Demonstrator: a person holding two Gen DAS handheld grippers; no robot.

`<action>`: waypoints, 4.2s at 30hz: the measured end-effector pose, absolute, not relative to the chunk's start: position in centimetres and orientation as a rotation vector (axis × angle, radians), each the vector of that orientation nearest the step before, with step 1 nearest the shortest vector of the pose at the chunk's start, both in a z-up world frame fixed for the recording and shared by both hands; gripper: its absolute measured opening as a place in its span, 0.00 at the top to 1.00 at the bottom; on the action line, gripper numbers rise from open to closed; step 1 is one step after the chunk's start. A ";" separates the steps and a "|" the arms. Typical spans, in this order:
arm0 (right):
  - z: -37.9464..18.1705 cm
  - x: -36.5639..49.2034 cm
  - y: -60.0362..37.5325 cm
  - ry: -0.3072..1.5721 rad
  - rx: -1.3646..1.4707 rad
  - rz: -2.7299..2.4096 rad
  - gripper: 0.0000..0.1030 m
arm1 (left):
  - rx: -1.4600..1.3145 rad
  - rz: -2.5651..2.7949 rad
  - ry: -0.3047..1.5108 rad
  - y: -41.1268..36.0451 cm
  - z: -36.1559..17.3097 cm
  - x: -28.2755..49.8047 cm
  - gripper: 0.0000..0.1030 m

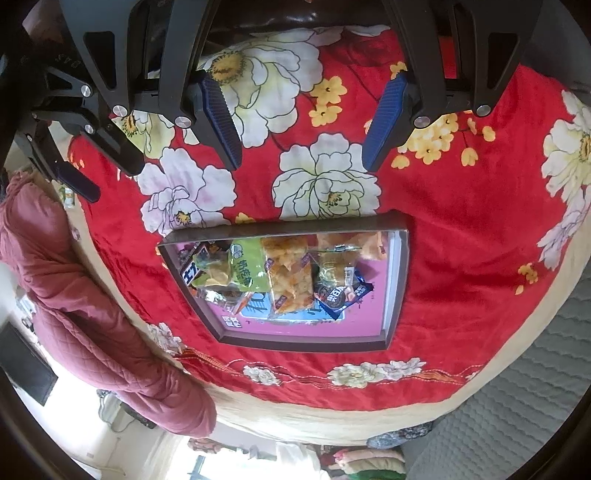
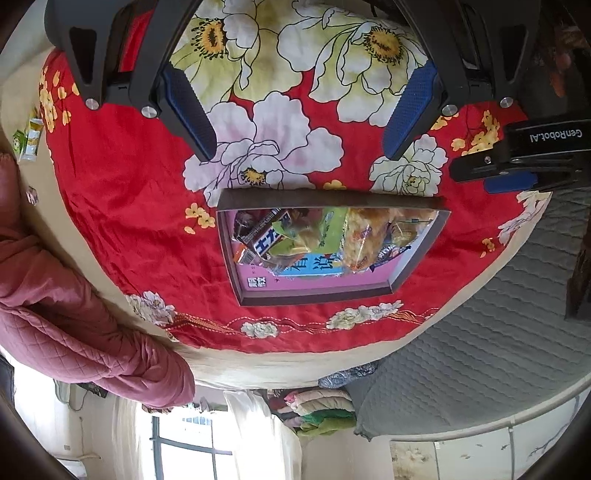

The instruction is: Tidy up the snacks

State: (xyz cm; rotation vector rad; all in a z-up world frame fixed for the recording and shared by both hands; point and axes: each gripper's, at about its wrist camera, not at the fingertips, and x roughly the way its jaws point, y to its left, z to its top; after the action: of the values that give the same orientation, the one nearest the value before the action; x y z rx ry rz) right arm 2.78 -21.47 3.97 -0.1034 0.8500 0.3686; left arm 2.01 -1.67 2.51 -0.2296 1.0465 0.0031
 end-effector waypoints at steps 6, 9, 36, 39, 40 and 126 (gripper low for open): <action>3.8 2.8 -21.1 0.859 -0.125 0.370 0.12 | -0.210 0.021 1.046 -1.7 2.6 2.0 0.33; 3.7 2.8 -21.0 0.863 -0.133 0.369 0.12 | -0.208 0.022 1.050 -1.6 2.6 2.1 0.33; 3.6 2.9 -20.8 0.863 -0.152 0.365 0.12 | -0.205 0.060 1.066 -1.0 2.0 2.2 0.33; 3.5 2.9 -20.8 0.864 -0.151 0.364 0.12 | -0.200 0.061 1.067 -1.0 2.0 2.3 0.33; 3.5 2.9 -20.8 0.864 -0.151 0.364 0.12 | -0.200 0.062 1.068 -1.0 2.0 2.3 0.33; 3.3 3.0 -21.2 0.874 -0.147 0.350 0.12 | -0.145 0.097 1.081 -1.3 1.8 2.2 0.33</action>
State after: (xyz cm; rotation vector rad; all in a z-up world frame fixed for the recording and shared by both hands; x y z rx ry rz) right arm 3.01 -21.18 3.31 -0.1465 0.8741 0.3502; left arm 2.21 -1.28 1.80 -0.1452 1.0811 0.0966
